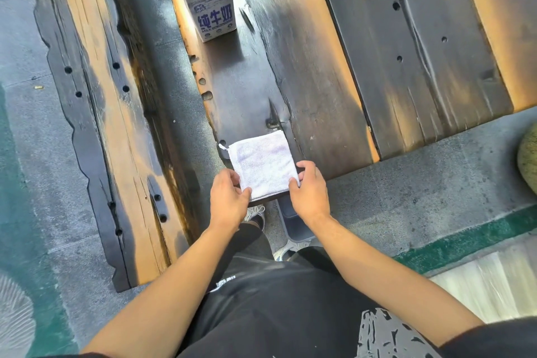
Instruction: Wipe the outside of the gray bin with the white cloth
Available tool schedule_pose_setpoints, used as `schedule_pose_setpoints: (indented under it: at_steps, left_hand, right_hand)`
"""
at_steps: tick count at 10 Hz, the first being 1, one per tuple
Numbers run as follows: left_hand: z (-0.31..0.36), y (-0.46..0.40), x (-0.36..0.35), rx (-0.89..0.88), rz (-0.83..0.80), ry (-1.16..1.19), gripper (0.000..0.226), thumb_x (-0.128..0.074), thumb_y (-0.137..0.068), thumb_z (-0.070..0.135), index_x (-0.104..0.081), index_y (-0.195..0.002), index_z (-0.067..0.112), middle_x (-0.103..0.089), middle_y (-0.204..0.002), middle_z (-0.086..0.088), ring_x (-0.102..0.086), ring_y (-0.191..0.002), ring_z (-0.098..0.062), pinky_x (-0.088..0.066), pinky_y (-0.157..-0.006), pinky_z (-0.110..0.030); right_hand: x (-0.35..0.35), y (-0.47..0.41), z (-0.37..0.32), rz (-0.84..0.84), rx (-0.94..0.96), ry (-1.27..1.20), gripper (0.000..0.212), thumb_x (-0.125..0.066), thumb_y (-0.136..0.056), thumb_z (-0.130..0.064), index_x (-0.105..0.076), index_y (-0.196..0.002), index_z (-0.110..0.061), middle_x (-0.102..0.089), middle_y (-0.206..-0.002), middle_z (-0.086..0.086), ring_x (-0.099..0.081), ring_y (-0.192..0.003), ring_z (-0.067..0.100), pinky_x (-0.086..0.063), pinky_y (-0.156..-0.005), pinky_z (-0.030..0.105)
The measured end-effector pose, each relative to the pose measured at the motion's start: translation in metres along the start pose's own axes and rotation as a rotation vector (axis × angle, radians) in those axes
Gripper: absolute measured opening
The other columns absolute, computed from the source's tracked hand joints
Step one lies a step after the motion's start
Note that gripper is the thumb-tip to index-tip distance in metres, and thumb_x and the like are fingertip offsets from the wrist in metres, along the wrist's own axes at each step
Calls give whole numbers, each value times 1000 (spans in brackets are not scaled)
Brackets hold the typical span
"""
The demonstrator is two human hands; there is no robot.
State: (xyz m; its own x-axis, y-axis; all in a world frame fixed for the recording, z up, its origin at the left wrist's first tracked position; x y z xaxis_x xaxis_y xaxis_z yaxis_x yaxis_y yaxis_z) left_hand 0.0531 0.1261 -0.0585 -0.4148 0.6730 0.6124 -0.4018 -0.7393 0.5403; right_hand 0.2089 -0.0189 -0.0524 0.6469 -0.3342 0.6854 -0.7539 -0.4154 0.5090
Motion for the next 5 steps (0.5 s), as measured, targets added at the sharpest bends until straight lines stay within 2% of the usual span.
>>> schedule_pose_setpoints:
  at_steps: [1, 2, 3, 4, 5]
  left_hand:
    - [-1, 2, 3, -45, 12, -79, 22, -76, -84, 9, -56, -91, 12, -55, -96, -5, -59, -80, -26, -53, -75, -40]
    - [-2, 5, 3, -90, 11, -117, 20, -75, -86, 12, -56, -93, 12, -52, -95, -3, -53, -78, -22, -45, -72, -34]
    - [-5, 13, -2, -223, -43, -181, 10, -70, -91, 13, -62, -96, 14, -51, -86, 4, -49, -68, -7, -42, -69, -31]
    - [-10, 20, -5, -253, -59, -190, 10, -66, -94, 10, -69, -102, 14, -53, -86, 6, -51, -68, -2, -46, -72, -29]
    - [-19, 30, -13, -205, -37, -164, 13, -62, -95, 10, -68, -106, 15, -57, -88, 4, -53, -70, 0, -44, -72, -28]
  right_hand:
    - [0, 4, 0, 10, 32, 38, 31, -60, -97, -14, -51, -127, -16, -55, -114, 7, -59, -98, 25, -50, -86, 42]
    - [2, 6, -1, 52, 39, 36, 27, -62, -96, -15, -54, -122, -16, -54, -112, 6, -58, -95, 24, -51, -83, 40]
    - [0, 11, 2, 51, 61, 52, 16, -61, -97, -17, -58, -113, -18, -55, -106, 3, -57, -88, 21, -52, -80, 41]
    - [0, 14, 5, 29, 78, 42, 14, -60, -97, -16, -61, -111, -18, -57, -104, 0, -58, -86, 19, -54, -80, 42]
    - [3, 15, 14, 29, 83, 12, 17, -59, -97, -14, -63, -112, -20, -54, -100, -3, -56, -82, 13, -54, -77, 37]
Point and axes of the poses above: each hand's wrist, its own y-axis away from the middle knuckle, its own x-axis out of the back of the hand, z = x × y, the point moved 6 cm from there along -y, towards the middle knuckle
